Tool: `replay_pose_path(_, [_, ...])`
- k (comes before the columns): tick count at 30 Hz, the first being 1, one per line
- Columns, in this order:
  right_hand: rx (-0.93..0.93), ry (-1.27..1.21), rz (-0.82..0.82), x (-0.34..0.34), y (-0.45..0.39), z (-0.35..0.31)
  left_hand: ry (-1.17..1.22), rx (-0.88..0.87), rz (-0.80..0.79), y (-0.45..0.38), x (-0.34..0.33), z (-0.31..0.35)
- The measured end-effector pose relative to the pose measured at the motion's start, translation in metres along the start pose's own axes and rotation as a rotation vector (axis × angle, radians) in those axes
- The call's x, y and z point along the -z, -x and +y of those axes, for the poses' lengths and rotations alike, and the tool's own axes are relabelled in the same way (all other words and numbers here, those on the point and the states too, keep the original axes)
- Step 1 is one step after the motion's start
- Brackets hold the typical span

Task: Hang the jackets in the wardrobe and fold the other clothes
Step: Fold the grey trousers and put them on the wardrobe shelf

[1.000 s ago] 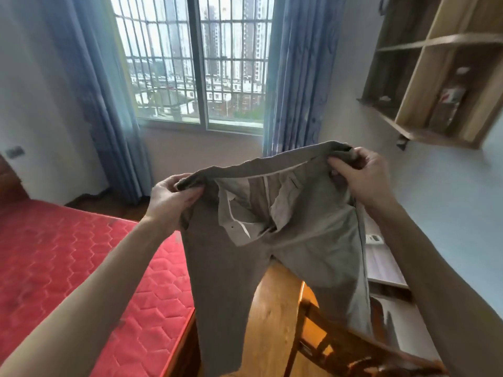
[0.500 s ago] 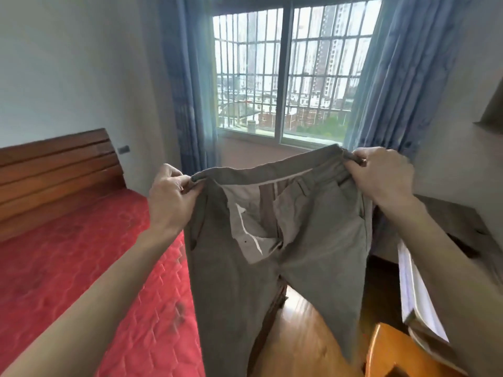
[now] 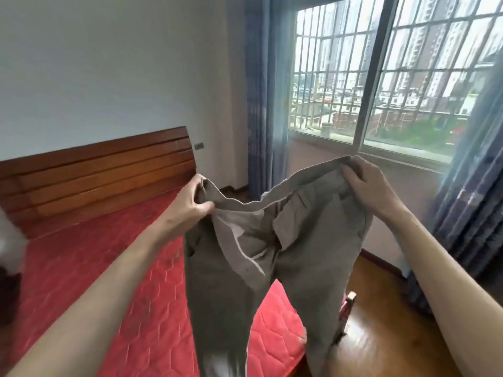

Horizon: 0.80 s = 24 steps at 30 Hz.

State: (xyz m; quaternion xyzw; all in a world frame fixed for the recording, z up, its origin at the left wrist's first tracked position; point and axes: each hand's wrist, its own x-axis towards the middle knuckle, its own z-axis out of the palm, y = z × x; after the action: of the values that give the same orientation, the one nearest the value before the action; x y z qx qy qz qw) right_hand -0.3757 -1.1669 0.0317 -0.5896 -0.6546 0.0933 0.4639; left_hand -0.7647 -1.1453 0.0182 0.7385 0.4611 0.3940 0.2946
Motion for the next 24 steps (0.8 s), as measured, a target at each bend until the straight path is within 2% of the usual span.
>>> replay_pose_path(3, [-0.076, -0.317, -0.236, -0.011, -0.041, 0.002, -0.023, 0.205, -0.306, -0.019, 0.028, 0.009])
replay_pose_path(4, [-0.133, -0.384, -0.339, -0.014, -0.054, 0.002, -0.043, 0.256, -0.361, -0.025, 0.033, 0.010])
replay_pose_path(6, [-0.198, -0.465, -0.454, -0.025, -0.081, 0.008, -0.049, 0.282, -0.342, -0.038, 0.036, 0.005])
replay_pose_path(8, [-0.220, -0.549, -0.433, -0.042, -0.108, 0.014, 0.049, 0.308, -0.196, -0.052, 0.032, -0.005])
replay_pose_path(11, [-0.248, -0.571, -0.343, -0.077, -0.141, 0.020, 0.278, 0.449, 0.193, -0.072, 0.028, -0.036])
replay_pose_path(14, [-0.238, -0.539, -0.346, -0.122, -0.160, 0.016, 0.326, 0.613, 0.535, -0.083, 0.020, -0.059])
replay_pose_path(16, [-0.205, -0.535, -0.353, -0.155, -0.168, 0.010, 0.301, 0.691, 0.648, -0.086, 0.017, -0.069])
replay_pose_path(19, [-0.226, -0.541, -0.326, -0.199, -0.179, 0.000, 0.338, 0.766, 0.732, -0.088, 0.026, -0.078])
replay_pose_path(24, [-0.298, -0.543, -0.248, -0.261, -0.190, -0.019, 0.460, 0.759, 0.839, -0.101, 0.046, -0.095])
